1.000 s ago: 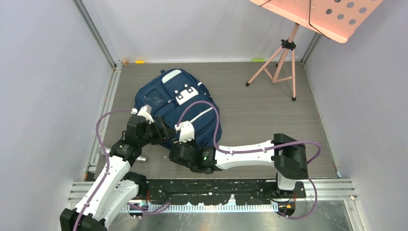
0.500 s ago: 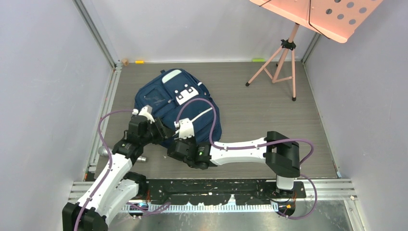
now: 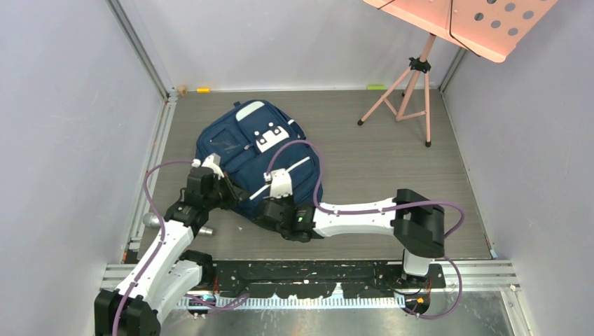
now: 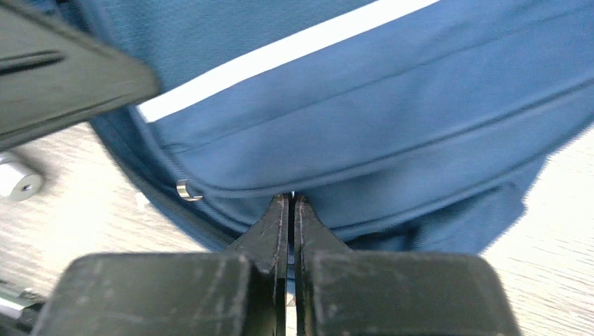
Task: Pack the student bag
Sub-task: Zip the student bag at the center of the board.
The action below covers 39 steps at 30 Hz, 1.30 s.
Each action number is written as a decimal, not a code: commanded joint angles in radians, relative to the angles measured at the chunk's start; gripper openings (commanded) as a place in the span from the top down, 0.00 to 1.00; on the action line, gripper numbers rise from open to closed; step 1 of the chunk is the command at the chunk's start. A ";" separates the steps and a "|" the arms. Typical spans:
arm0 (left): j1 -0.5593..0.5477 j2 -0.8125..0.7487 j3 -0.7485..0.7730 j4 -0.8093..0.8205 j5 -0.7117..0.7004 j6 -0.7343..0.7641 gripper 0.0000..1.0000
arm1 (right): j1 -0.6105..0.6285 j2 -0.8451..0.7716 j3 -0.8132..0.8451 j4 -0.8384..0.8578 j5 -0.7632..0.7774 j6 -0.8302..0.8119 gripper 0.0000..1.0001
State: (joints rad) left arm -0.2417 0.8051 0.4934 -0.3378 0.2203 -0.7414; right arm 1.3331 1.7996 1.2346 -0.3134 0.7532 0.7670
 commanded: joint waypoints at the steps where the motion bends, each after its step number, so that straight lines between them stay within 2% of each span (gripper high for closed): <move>1: 0.054 0.005 0.046 0.018 -0.004 0.081 1.00 | -0.061 -0.147 -0.099 -0.022 0.099 -0.014 1.00; 7: 0.123 -0.002 0.069 -0.017 0.035 0.116 1.00 | -0.218 -0.279 -0.242 0.031 0.065 -0.134 1.00; 12: 0.129 0.006 0.075 -0.030 0.042 0.128 1.00 | -0.396 -0.377 -0.352 0.156 -0.097 -0.232 1.00; 16: 0.128 0.014 0.118 -0.083 0.034 0.185 1.00 | -0.448 -0.423 -0.382 0.225 -0.238 -0.303 1.00; 17: 0.128 0.013 0.140 -0.106 0.032 0.210 0.94 | -0.450 -0.430 -0.384 0.240 -0.257 -0.321 1.00; 20: 0.125 0.001 0.212 -0.163 0.002 0.282 0.61 | -0.454 -0.452 -0.392 0.256 -0.319 -0.343 1.00; 23: 0.103 -0.007 0.283 -0.197 -0.014 0.337 0.43 | -0.456 -0.469 -0.401 0.265 -0.346 -0.348 1.00; 26: 0.014 -0.005 0.339 -0.191 -0.055 0.387 0.36 | -0.457 -0.479 -0.409 0.279 -0.365 -0.347 1.00; 29: -0.127 0.029 0.365 -0.157 -0.131 0.435 0.28 | -0.462 -0.487 -0.415 0.282 -0.374 -0.345 1.00; 34: -0.341 0.168 0.369 0.004 -0.132 0.489 0.25 | -0.471 -0.493 -0.423 0.283 -0.388 -0.337 1.00; 39: -0.381 0.286 0.374 0.223 -0.048 0.513 0.23 | -0.483 -0.499 -0.433 0.290 -0.403 -0.321 1.00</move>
State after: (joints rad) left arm -0.6113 1.0454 0.8413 -0.3531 0.1246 -0.2760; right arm 0.8631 1.3594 0.8124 -0.0368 0.3481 0.4469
